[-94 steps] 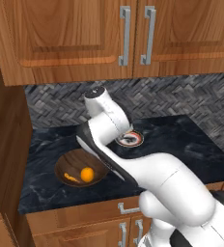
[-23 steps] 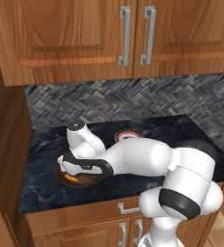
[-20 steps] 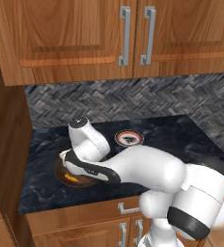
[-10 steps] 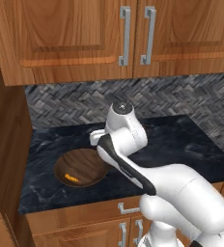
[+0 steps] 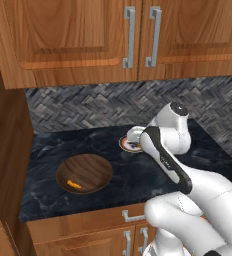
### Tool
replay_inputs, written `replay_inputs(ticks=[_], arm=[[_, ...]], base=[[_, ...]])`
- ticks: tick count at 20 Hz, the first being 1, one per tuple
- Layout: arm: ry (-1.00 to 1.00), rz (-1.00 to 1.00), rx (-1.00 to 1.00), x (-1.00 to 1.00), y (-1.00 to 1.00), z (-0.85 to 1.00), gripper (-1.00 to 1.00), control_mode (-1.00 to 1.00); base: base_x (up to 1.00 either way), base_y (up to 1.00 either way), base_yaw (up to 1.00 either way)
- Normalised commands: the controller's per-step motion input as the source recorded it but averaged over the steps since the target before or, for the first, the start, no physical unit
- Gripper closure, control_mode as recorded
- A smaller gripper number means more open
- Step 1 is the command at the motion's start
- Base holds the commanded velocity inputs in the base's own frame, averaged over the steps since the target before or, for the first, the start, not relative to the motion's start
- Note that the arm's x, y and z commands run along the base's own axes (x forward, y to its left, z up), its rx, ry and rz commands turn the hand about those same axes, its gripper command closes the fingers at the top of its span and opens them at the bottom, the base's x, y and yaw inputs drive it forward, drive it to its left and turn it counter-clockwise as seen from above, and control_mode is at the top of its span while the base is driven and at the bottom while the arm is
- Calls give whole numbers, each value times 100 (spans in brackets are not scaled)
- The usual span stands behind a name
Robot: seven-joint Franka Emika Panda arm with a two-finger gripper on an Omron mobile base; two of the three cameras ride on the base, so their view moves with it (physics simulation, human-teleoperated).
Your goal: Remove the orange from the bowl and place it on the small plate. Then place the bowl with only the shrimp in the microwave, close the door, and press the start button to microwave the shrimp.
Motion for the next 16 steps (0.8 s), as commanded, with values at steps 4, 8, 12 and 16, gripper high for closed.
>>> replay_inputs(ticks=[4, 8, 12, 16], arm=[[15, 0, 17, 69, -47, -4, 100, -100], [18, 0, 3, 61, 2, -28, 100, -100], [20, 0, -1, 52, 6, -29, 100, -100], [18, 0, 0, 44, -7, -23, 100, -100]], base=[[0, 0, 0], [0, 0, 0], [0, 0, 0], [0, 0, 0]])
